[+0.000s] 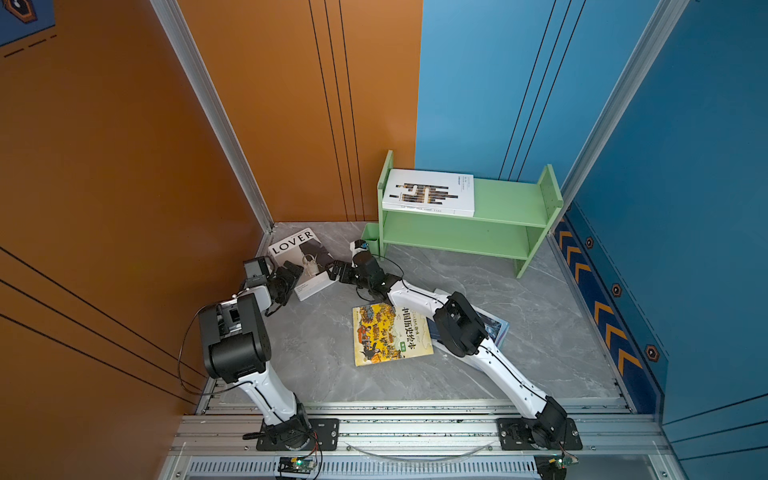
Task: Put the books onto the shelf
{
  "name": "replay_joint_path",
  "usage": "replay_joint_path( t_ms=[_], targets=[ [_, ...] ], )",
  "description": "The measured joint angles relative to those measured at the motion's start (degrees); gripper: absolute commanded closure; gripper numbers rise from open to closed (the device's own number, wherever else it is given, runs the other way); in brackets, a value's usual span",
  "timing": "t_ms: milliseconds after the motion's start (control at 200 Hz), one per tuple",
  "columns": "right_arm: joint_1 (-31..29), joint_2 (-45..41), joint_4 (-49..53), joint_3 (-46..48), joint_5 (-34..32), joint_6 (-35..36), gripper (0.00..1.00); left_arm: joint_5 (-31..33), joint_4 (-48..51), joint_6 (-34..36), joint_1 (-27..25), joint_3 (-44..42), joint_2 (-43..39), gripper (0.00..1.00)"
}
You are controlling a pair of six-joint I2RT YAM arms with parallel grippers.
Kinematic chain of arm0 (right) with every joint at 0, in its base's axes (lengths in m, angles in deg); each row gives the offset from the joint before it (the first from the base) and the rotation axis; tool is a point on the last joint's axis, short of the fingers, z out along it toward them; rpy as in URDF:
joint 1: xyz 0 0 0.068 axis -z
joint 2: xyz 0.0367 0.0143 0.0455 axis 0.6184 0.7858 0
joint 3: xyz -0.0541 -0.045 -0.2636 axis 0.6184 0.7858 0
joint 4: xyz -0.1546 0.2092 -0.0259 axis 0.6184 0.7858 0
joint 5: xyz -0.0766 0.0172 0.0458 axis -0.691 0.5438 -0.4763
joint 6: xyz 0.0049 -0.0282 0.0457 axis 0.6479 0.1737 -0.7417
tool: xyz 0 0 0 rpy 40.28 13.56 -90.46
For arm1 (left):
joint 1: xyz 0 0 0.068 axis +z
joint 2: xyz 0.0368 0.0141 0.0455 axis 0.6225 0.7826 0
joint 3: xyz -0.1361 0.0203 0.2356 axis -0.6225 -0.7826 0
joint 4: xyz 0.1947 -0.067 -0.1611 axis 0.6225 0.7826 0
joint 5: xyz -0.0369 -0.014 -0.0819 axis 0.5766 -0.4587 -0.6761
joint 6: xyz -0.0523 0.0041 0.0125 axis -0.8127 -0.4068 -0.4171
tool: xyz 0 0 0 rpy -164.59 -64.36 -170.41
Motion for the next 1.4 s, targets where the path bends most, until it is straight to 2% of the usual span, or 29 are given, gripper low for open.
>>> replay_joint_path(
  t_ms=[360, 571, 861, 1031, 1186, 1282, 1402],
  targets=[
    [1.1, 1.9, -5.7, -0.5, -1.3, -0.2, 0.00, 0.5, 3.0, 3.4, -0.1, 13.1, 9.9, 0.08],
    [0.5, 4.0, -6.5, -1.9, -0.9, -0.6, 0.00, -2.8, 4.0, 6.3, -1.0, 18.7, 15.0, 0.09],
    [0.5, 5.7, -6.8, -4.4, 0.9, -1.1, 0.00, -4.1, 4.4, 7.9, -3.3, 21.4, 16.2, 0.11],
    [0.8, 3.9, -8.0, -0.9, 1.7, -1.5, 0.01, 0.3, 6.8, 8.7, -3.8, 20.3, 14.8, 0.13],
    [1.7, -1.7, -8.3, 7.8, 1.8, -1.5, 0.00, 8.2, 14.1, 14.6, -7.0, 21.9, 8.9, 0.07],
    [2.7, -5.7, -8.5, 13.7, 1.8, -1.4, 0.00, 12.3, 20.5, 18.8, -11.0, 30.8, 8.4, 0.06],
    [3.8, -11.1, -8.8, 20.1, 1.8, -0.3, 0.00, 16.1, 27.5, 22.4, -15.0, 47.7, 14.1, 0.06]
  ],
)
